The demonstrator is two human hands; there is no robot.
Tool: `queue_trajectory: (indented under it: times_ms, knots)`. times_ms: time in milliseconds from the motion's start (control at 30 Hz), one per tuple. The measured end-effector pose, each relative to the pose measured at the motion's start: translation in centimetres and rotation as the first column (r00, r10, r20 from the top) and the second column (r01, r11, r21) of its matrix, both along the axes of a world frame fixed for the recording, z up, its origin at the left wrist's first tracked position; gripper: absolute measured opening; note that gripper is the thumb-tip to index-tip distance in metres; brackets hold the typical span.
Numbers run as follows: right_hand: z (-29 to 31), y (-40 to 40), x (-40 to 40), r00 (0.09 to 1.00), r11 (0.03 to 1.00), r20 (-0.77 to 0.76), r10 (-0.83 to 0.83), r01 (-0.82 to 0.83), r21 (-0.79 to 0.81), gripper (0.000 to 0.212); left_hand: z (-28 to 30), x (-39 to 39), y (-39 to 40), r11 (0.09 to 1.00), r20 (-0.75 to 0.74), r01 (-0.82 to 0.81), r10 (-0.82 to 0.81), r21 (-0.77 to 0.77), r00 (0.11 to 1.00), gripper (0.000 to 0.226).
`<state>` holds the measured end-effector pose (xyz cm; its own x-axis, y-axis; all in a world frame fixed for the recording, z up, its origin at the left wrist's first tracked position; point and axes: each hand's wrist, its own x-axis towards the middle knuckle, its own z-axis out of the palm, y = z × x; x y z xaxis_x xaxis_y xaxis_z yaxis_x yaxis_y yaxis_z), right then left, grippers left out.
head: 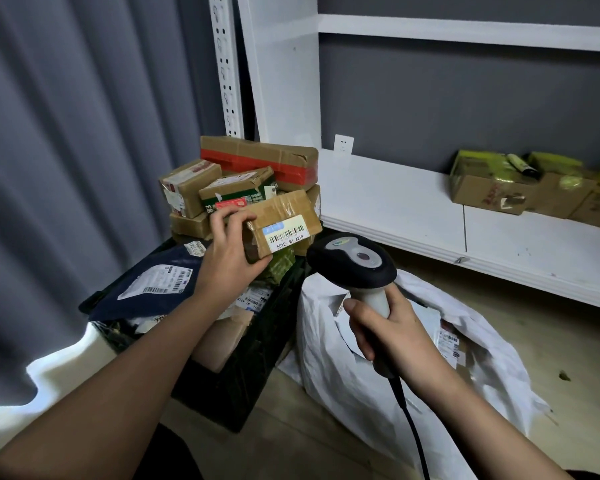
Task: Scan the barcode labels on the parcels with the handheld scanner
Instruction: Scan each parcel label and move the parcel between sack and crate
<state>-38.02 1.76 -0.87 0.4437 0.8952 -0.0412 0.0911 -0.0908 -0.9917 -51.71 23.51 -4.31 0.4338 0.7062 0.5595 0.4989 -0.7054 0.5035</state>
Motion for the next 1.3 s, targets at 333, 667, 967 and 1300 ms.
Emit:
queue_trajectory:
  times_ms: [333,667,967,1300]
  knots:
    - [-2.4,-1.9,9.7,0.906,0.905,0.006,-0.424,0.424,-0.015,0.021,-3.3,6.3,-5.0,0.94,-0.187,0.133,-0.199,-0.313,0.962,0.062]
    - [-6.1,-7.4,18.2,0.824,0.823,-0.038,-0.565,0.56,-0.094,0.01,-12.8,19.5,-13.1,0.737,-0.222,0.104,-0.331,-0.668,0.917,0.067]
    - [-7.7,-9.7,20.8,0.787,0.8,-0.148,-0.599,0.59,-0.104,0.018,-17.3,27.5,-19.1,0.734,-0.233,0.205,-0.447,-0.648,0.864,0.063]
    - [-8.8,-10.3,22.4,0.766,0.782,-0.158,-0.623,0.605,-0.151,0.022,-21.0,33.7,-21.6,0.653,-0.286,-0.001,-0.331,-0.758,0.899,0.061]
